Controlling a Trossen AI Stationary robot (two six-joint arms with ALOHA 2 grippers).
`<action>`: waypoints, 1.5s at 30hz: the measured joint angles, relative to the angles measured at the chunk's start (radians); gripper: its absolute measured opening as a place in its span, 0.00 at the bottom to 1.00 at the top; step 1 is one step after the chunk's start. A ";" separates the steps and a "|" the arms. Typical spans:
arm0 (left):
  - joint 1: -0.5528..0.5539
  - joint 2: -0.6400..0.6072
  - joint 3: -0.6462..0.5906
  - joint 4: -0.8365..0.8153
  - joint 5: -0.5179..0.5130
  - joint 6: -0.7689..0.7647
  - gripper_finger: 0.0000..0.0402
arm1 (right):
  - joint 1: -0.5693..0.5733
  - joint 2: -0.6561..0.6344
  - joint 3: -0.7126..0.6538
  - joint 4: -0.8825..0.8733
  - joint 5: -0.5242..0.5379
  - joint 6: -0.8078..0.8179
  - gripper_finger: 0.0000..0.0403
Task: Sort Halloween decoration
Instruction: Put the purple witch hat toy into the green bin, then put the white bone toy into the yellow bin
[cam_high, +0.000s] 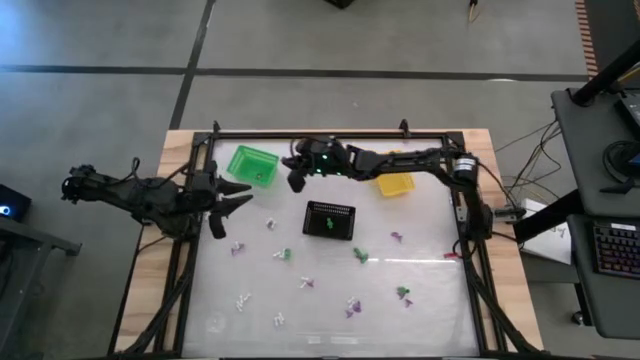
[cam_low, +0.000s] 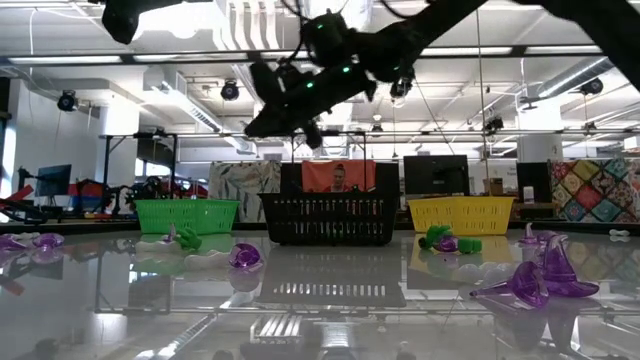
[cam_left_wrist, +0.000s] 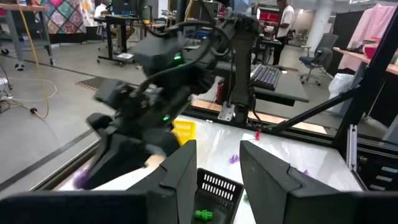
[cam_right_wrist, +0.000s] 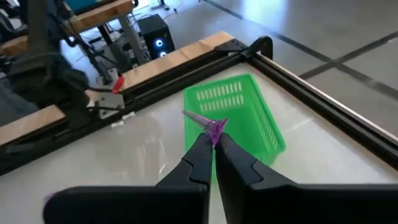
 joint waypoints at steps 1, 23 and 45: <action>0.000 -0.009 -0.006 -0.001 0.000 0.000 0.26 | -0.003 0.030 0.039 -0.010 -0.004 -0.005 0.02; 0.000 -0.037 -0.022 0.010 0.001 -0.004 0.26 | -0.020 0.469 0.614 -0.241 -0.021 -0.016 0.08; 0.000 -0.008 -0.023 -0.085 0.002 -0.136 0.26 | 0.032 0.359 0.606 -0.559 -0.064 -0.136 0.37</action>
